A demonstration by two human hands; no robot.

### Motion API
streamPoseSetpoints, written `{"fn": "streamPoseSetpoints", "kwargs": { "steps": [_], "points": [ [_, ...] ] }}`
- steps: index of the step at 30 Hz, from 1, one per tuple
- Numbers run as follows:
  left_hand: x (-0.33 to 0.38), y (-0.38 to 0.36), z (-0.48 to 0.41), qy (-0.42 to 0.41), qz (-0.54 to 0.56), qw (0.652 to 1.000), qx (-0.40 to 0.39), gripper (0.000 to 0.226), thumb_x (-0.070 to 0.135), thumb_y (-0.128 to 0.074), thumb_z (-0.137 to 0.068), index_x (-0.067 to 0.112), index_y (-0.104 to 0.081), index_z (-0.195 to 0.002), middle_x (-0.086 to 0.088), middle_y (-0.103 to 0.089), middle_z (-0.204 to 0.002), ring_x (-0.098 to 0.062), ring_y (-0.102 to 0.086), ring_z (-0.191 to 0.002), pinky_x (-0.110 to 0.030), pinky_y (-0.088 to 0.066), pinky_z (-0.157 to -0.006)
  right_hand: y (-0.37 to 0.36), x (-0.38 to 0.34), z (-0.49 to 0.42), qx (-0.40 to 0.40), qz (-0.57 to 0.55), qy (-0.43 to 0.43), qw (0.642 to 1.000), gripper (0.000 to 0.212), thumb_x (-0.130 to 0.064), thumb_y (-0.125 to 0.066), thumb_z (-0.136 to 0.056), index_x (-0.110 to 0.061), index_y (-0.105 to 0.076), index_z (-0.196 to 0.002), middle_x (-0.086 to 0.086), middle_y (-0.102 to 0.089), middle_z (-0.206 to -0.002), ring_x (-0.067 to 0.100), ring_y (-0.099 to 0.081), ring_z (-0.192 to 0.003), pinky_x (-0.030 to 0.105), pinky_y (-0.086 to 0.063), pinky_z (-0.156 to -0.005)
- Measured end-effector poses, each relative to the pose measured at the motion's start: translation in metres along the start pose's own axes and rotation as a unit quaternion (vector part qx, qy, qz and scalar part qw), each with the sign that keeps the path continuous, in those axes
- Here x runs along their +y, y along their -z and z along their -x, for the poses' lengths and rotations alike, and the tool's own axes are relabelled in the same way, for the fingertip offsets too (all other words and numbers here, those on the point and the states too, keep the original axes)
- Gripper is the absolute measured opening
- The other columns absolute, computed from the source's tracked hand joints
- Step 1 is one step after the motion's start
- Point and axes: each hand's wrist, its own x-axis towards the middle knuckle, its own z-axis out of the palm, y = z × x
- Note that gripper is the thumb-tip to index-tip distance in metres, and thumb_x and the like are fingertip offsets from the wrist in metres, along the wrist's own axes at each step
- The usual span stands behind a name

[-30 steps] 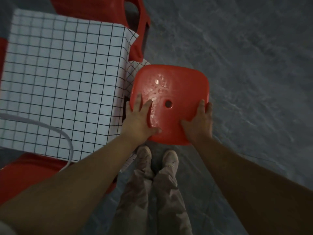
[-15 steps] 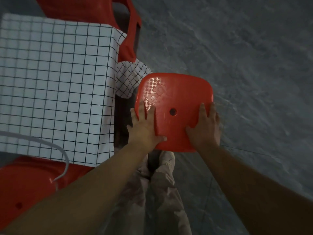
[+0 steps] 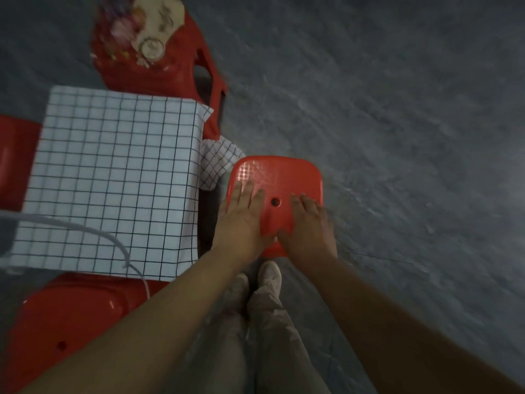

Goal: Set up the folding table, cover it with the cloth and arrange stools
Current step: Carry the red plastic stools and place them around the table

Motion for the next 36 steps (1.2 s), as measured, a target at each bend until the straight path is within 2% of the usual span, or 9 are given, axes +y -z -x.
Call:
{"fn": "streamPoseSetpoints", "kwargs": {
  "steps": [4, 8, 11, 15, 21, 30, 36],
  "points": [
    [0.028, 0.071, 0.033, -0.044, 0.011, 0.999, 0.022, 0.108, 0.053, -0.08, -0.072, 0.021, -0.023, -0.157, -0.008, -0.009, -0.169, -0.027, -0.004, -0.155, -0.054, -0.015, -0.123, 0.061, -0.027, 0.055, 0.021, 0.009, 0.026, 0.999, 0.073, -0.028, -0.061, -0.089, -0.019, -0.029, -0.154, 0.008, -0.03, -0.159, 0.029, -0.027, -0.146, 0.046, -0.03, -0.117],
    [0.062, 0.143, 0.065, -0.087, 0.017, 0.994, 0.06, 0.101, 0.05, -0.079, -0.076, 0.022, -0.024, -0.156, -0.006, -0.011, -0.169, -0.027, -0.01, -0.155, -0.052, -0.017, -0.123, 0.127, -0.045, 0.104, 0.082, 0.009, 0.034, 0.996, 0.073, -0.03, -0.061, -0.087, -0.015, -0.034, -0.152, 0.011, -0.035, -0.156, 0.03, -0.033, -0.142, 0.041, -0.031, -0.116],
    [0.088, 0.182, 0.081, -0.105, 0.009, 0.991, 0.08, 0.104, 0.05, -0.081, -0.075, 0.024, -0.022, -0.157, -0.003, -0.005, -0.17, -0.025, -0.006, -0.156, -0.049, -0.013, -0.124, 0.167, -0.042, 0.13, 0.117, 0.016, 0.038, 0.992, 0.076, -0.03, -0.064, -0.086, -0.016, -0.031, -0.154, 0.01, -0.032, -0.158, 0.028, -0.03, -0.144, 0.038, -0.029, -0.117],
    [0.126, 0.209, 0.084, -0.139, -0.017, 0.985, 0.099, 0.107, 0.046, -0.08, -0.076, 0.021, -0.018, -0.16, -0.004, -0.001, -0.17, -0.023, 0.001, -0.156, -0.051, -0.011, -0.125, 0.204, -0.016, 0.148, 0.163, 0.039, 0.04, 0.985, 0.078, -0.034, -0.062, -0.089, -0.019, -0.025, -0.156, 0.009, -0.027, -0.161, 0.027, -0.025, -0.147, 0.042, -0.027, -0.118],
    [0.192, 0.197, 0.072, -0.134, -0.048, 0.983, 0.117, 0.101, 0.043, -0.077, -0.078, 0.022, -0.02, -0.159, -0.003, -0.003, -0.17, -0.023, 0.002, -0.156, -0.05, -0.007, -0.125, 0.239, 0.064, 0.156, 0.157, 0.062, 0.055, 0.984, 0.079, -0.037, -0.062, -0.09, -0.018, -0.023, -0.156, 0.009, -0.022, -0.163, 0.028, -0.022, -0.148, 0.044, -0.027, -0.118],
    [0.35, 0.126, 0.057, -0.084, -0.024, 0.991, 0.1, 0.104, 0.045, -0.077, -0.075, 0.017, -0.021, -0.159, -0.005, -0.006, -0.17, -0.023, -0.003, -0.156, -0.048, -0.011, -0.125, 0.309, 0.225, 0.165, 0.13, 0.089, 0.07, 0.985, 0.081, -0.036, -0.06, -0.092, -0.021, -0.015, -0.158, 0.006, -0.016, -0.164, 0.028, -0.017, -0.15, 0.046, -0.025, -0.119],
    [0.391, 0.126, 0.033, -0.074, -0.035, 0.99, 0.112, 0.097, 0.042, -0.076, -0.077, 0.018, -0.028, -0.157, -0.006, -0.009, -0.169, -0.025, -0.004, -0.156, -0.052, -0.013, -0.124, 0.345, 0.273, 0.148, 0.127, 0.079, 0.085, 0.985, 0.083, -0.035, -0.059, -0.091, -0.023, -0.013, -0.158, 0.005, -0.015, -0.165, 0.026, -0.017, -0.15, 0.044, -0.024, -0.119]
  ]
}}
